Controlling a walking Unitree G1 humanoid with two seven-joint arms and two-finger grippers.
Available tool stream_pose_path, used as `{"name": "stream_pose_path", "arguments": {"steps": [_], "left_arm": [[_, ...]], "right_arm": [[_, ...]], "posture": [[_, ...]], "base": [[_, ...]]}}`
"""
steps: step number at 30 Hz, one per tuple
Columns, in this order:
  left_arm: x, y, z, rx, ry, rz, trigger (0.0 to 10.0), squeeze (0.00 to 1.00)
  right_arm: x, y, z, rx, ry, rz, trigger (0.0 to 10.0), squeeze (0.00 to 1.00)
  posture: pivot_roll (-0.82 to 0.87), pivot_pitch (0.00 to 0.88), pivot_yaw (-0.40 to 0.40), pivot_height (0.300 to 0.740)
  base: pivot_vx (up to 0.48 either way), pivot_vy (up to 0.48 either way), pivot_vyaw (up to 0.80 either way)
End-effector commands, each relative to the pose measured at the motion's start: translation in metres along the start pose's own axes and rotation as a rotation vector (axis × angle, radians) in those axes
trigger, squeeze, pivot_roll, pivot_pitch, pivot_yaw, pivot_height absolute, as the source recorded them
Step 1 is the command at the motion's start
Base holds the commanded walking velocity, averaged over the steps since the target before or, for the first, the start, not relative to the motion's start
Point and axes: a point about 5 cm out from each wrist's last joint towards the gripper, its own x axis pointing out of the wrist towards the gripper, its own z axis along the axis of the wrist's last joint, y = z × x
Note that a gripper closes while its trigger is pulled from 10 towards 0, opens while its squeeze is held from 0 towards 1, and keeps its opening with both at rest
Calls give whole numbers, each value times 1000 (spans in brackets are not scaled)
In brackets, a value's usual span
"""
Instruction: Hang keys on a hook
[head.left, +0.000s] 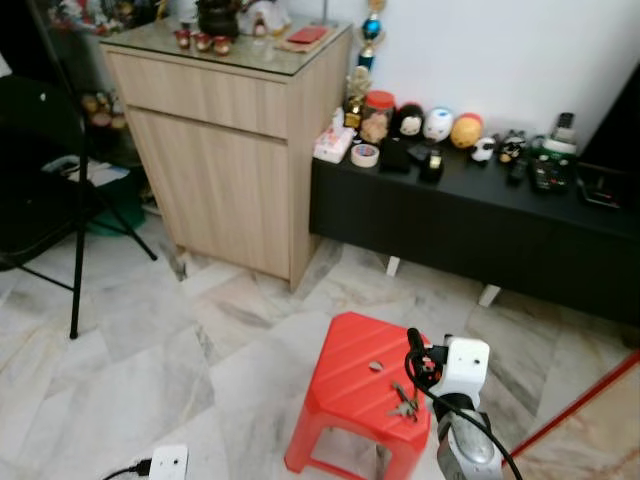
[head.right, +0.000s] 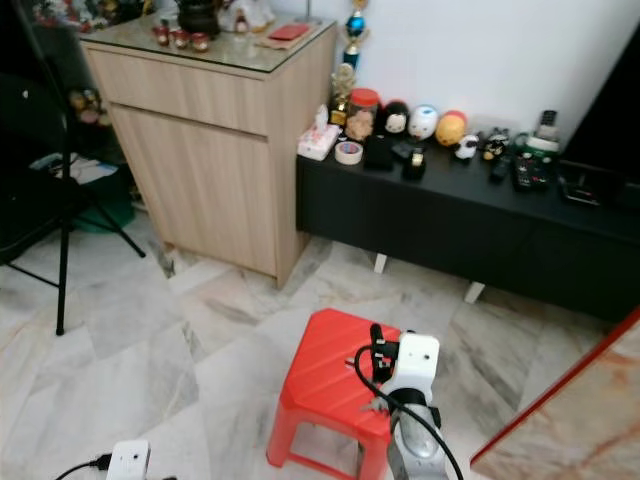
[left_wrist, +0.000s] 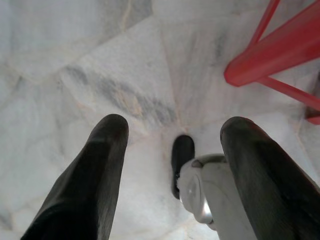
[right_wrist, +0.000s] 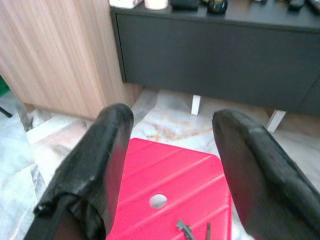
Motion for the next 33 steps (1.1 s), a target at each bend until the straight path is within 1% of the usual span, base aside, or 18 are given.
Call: {"name": "stream_pose_path", "arguments": {"steps": [1,5,24,30,33], "left_arm": [[0,-5,-1,6,2,-13,10000,0],[0,-4,-1,14,4,-7,10000,0],[1,-7,6,9,-31,-7,10000,0],[1,-9,5,0,-27,-8,10000,0],[1,-7,3,-2,-20,-6,10000,0]], "right_arm": [[-1,-9,0,-1,4,-23,10000,0],[-1,-8,0,-1,7,-21,10000,0],[-1,-6,0,10,1,-1,10000,0],[-1,-6,1,13,1,-2,10000,0],[-1,-5,1,16,-1,-4,10000,0]], "posture": [[57,0,-81,740],[55,0,-81,740],[55,0,-80,740],[55,0,-80,740],[55,1,-80,740]], "base": [[285,0,0],[277,0,0],[0,0,0],[0,0,0],[0,0,0]]}}
